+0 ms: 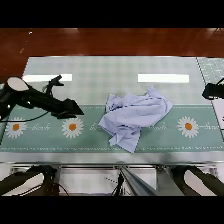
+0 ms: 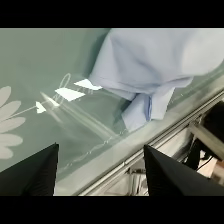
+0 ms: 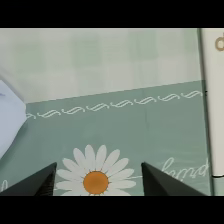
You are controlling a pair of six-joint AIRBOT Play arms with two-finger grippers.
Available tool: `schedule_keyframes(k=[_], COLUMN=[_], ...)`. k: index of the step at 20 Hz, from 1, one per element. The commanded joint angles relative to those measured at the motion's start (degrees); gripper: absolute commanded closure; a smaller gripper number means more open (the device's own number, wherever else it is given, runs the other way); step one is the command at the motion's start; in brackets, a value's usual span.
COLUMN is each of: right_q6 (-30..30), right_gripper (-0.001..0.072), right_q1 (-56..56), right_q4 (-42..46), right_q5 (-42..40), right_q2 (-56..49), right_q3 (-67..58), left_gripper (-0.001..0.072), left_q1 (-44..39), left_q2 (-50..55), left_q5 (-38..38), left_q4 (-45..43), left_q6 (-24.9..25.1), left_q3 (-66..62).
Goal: Fold the shirts.
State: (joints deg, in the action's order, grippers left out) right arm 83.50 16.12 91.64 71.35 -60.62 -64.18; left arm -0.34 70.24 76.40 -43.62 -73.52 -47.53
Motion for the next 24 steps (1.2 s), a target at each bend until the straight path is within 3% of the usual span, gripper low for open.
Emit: schedule_keyframes(k=[1,15,18,19,20,21,24], right_q6=[-1.77,-2.21,-2.19,-2.21,-2.21,-2.21,-2.38], right_gripper=[0.0112,0.0112,0.0112,0.0112,0.0112,0.0113,0.0176], right_q1=[1.68,1.68,1.68,1.68,1.68,1.68,1.7], right_q4=[-4.87,-4.15,-4.13,-4.11,-4.11,-4.07,-4.09], right_q5=[0.94,0.68,0.68,0.68,0.68,0.61,-0.81], right_q2=[-2.03,-2.54,-2.54,-2.54,-2.56,-2.54,-2.67], right_q3=[0.7,0.74,0.74,0.74,0.74,0.74,0.74], left_gripper=[0.0089,0.0116,0.014,0.031,0.0534,0.0686,0.0685], left_q1=[0.35,-15.1,-17.64,-17.49,-17.31,-17.03,-15.89], left_q2=[2.36,19.89,21.49,21.66,21.64,21.64,21.62], left_q5=[-5.6,-12.55,-13.18,-13.73,-14.19,-14.34,-13.99], left_q4=[8.28,14.14,13.25,13.27,13.22,13.18,13.16], left_q6=[5.2,5.31,0.22,-0.74,-0.68,-0.52,1.07], left_q3=[6.69,0.61,-2.03,-2.47,-2.73,-2.82,-2.82])
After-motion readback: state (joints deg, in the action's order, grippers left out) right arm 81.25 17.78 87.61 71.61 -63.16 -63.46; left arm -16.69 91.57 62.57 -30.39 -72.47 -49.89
